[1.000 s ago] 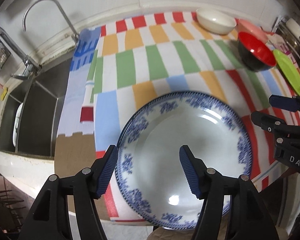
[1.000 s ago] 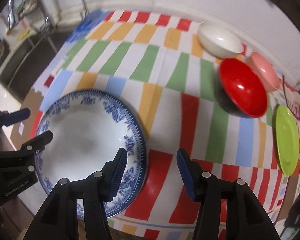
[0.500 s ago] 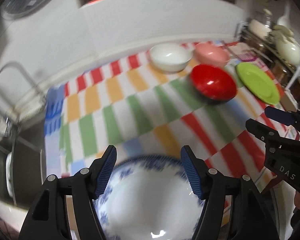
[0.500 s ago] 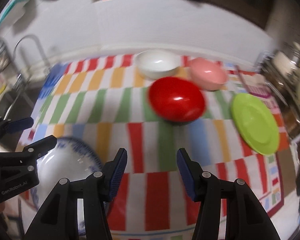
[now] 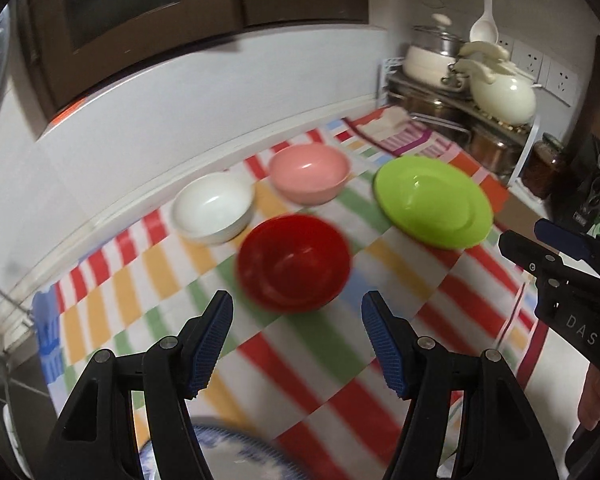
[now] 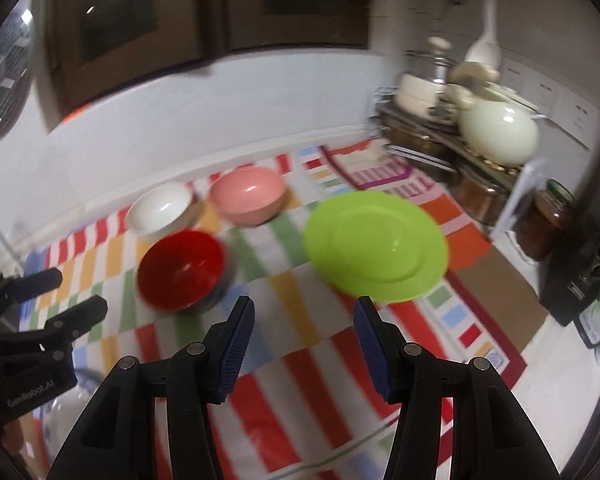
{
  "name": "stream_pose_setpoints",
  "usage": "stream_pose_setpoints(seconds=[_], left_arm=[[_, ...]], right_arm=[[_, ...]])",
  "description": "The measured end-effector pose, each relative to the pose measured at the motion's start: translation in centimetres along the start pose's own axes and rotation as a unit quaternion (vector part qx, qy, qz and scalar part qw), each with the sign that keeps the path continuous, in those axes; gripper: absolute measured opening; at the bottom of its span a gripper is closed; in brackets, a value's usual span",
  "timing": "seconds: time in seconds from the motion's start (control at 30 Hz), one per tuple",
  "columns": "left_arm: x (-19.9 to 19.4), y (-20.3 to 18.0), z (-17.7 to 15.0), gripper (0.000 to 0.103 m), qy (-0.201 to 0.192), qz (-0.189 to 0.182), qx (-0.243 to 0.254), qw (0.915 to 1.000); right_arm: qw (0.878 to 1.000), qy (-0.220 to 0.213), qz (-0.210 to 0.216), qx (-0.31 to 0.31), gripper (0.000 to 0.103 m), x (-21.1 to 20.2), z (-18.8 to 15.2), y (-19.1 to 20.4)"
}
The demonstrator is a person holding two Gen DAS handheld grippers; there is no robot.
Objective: Organize plates and bowls
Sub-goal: 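Raise both grippers and move them toward the green plate, then lower both grippers onto the green plate rim and begin closing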
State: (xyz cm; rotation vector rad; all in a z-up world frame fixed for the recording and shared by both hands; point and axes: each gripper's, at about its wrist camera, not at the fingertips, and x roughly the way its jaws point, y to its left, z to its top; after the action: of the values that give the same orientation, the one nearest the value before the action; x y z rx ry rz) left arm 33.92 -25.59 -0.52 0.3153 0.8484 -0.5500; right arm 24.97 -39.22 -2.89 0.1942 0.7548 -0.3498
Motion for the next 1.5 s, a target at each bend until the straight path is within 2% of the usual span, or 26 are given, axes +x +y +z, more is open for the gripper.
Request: stream_pose_setpoints(seconds=[0.1,0.3,0.43,0.63,0.93,1.2,1.5], left_arm=[[1.1,-2.1,1.9,0.066,-0.004,-0.018,-0.008,0.9998],[4.0,-6.2,4.5,0.067,-0.005,-0.019,-0.018,0.9996],[6.5,-8.4,5.4,0.068,0.001,-0.016,-0.028,0.9995],[10.4,-10.8,6.3,0.068,0.014,0.012,-0.031,0.9994],[17.0,-12.6,7.0,0.068,0.057,0.011,-0.059,0.9966],[21.3,-12.8,7.5,0.068,0.070,0.016,-0.085,0.9938],[24.5,-13.4,7.9,0.068,0.085,0.016,-0.083,0.9928]], right_arm=[[1.000,-0.011,-0.005,0.017,0.053,0.4,1.2,-2.9],[0.999,-0.030,-0.023,0.039,0.053,1.9,2.7,-8.3],[0.998,-0.032,-0.031,0.050,0.053,3.8,3.3,-11.6],[0.998,-0.015,-0.041,0.051,0.053,7.8,3.7,-14.9],[0.998,0.020,-0.018,0.064,0.053,14.4,3.9,-18.1],[0.997,0.045,-0.009,0.060,0.053,19.1,4.1,-19.4],[0.995,0.065,-0.009,0.071,0.053,22.5,4.3,-20.6]])
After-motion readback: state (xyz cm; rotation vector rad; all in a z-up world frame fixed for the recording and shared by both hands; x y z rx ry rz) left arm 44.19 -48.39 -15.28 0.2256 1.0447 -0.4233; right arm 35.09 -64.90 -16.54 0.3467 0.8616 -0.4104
